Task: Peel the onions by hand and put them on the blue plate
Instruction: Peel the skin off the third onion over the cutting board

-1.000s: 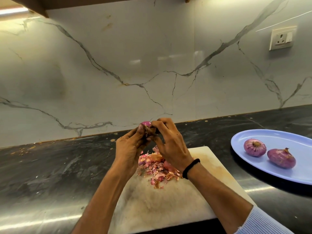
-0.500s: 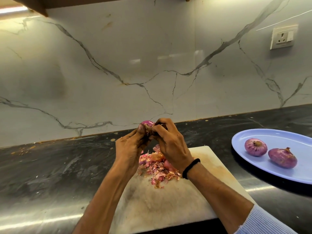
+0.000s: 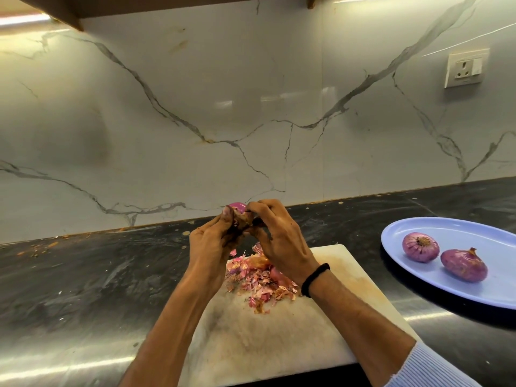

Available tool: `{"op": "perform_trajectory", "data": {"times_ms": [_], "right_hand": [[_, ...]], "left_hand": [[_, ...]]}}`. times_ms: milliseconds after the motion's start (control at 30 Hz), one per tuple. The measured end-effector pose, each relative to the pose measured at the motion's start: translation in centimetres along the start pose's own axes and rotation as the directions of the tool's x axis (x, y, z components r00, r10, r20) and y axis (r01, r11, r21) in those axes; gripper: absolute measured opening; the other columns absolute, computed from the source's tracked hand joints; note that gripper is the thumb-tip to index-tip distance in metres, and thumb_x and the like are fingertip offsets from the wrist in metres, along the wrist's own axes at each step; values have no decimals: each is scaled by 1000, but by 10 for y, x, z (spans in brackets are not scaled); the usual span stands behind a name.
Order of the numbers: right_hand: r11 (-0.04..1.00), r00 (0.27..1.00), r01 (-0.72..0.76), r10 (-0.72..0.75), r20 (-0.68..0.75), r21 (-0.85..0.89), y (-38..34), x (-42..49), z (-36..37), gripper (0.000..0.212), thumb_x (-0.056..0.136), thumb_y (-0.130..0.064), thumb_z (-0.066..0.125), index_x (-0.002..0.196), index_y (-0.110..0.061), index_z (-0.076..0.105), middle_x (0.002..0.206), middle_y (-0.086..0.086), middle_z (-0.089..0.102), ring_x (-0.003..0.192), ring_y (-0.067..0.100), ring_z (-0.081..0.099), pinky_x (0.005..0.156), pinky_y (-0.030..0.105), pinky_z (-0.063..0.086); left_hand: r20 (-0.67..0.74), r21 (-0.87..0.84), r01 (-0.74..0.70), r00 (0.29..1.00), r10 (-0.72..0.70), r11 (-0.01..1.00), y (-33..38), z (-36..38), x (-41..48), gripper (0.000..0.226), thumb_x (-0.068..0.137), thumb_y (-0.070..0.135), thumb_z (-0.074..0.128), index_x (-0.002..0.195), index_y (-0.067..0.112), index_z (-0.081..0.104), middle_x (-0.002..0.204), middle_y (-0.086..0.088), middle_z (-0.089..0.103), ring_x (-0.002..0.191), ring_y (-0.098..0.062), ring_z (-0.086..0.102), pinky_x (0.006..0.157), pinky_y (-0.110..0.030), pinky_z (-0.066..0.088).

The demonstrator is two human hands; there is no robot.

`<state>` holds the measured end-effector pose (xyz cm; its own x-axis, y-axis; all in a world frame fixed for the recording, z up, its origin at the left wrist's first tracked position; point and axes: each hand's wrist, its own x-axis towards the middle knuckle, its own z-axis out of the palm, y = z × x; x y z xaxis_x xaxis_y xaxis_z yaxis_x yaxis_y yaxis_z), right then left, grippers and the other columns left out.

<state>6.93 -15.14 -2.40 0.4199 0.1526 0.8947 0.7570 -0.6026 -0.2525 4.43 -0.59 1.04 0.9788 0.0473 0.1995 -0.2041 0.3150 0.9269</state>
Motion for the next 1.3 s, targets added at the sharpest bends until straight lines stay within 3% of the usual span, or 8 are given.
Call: {"op": "perform_trajectory", "data": {"times_ms": [200, 400, 667, 767, 900, 1100, 1200, 1300], "right_hand": [[997, 998, 56, -57, -10, -53, 1, -1, -2, 32, 98, -8, 55, 126, -21, 45, 117, 11, 53, 95, 20, 60, 80, 25, 59], [995, 997, 71, -71, -3, -68, 2, 0, -1, 24, 100, -22, 46, 123, -20, 46, 113, 10, 56, 93, 19, 61, 82, 21, 57], [992, 997, 72, -72, 0, -102, 4, -1, 1, 15, 97, -6, 61, 108, -13, 54, 107, 7, 57, 89, 7, 51, 79, 7, 46], [998, 1000, -1, 0, -14, -62, 2, -1, 2, 13, 94, -1, 62, 105, -8, 59, 105, 7, 58, 89, 8, 53, 79, 4, 45], [978, 979, -178, 187, -81, 104, -6, 1, 2, 14, 93, -9, 68, 107, -9, 63, 104, 3, 63, 95, 12, 60, 85, 18, 53], [801, 857, -486, 515, 12, 350, -8, 8, 0, 23, 90, -30, 70, 107, -13, 68, 99, -1, 71, 94, 12, 68, 83, 33, 60], [785, 837, -514, 548, 2, 346, -6, 9, 0, 19, 91, -28, 68, 105, -15, 69, 96, -1, 71, 91, 13, 69, 81, 35, 61], [841, 872, -461, 488, -28, 282, -10, 5, -1, 7, 94, -19, 67, 100, -16, 67, 93, -3, 68, 89, 10, 67, 78, 23, 59]], "left_hand": [[6, 32, 4, 1000, -4, 999, -1, 0, 0, 41, 79, 38, 65, 102, 6, 74, 92, -9, 77, 85, -22, 73, 81, -35, 58], [13, 21, 31, 999, -31, 999, -2, 0, 0, 37, 79, 38, 66, 95, 6, 75, 88, -10, 77, 82, -22, 73, 80, -37, 58], [13, -5, 42, 999, -42, 999, -2, -3, 2, 35, 82, 37, 64, 92, 6, 75, 86, -11, 76, 81, -23, 71, 81, -38, 59], [-10, -22, 35, 999, -35, 999, -3, -4, 3, 38, 80, 40, 66, 92, 5, 75, 88, -13, 75, 86, -26, 69, 87, -42, 56], [-29, -39, 8, 1000, -9, 999, -4, -3, 4, 46, 77, 33, 66, 112, 3, 72, 104, -14, 75, 105, -30, 70, 95, -43, 56], [-31, -93, -9, 1000, 6, 996, -8, -2, 8, 53, 74, 19, 71, 124, 2, 66, 115, -14, 73, 110, -29, 69, 101, -47, 52], [5, -94, 1, 1000, -1, 996, -9, -1, 8, 46, 72, 16, 71, 117, 7, 69, 113, -13, 74, 109, -30, 70, 101, -46, 52], [47, -68, -24, 999, 27, 997, -8, 3, 3, 52, 65, 27, 78, 113, 8, 71, 109, -13, 75, 107, -29, 70, 99, -42, 53]]}}
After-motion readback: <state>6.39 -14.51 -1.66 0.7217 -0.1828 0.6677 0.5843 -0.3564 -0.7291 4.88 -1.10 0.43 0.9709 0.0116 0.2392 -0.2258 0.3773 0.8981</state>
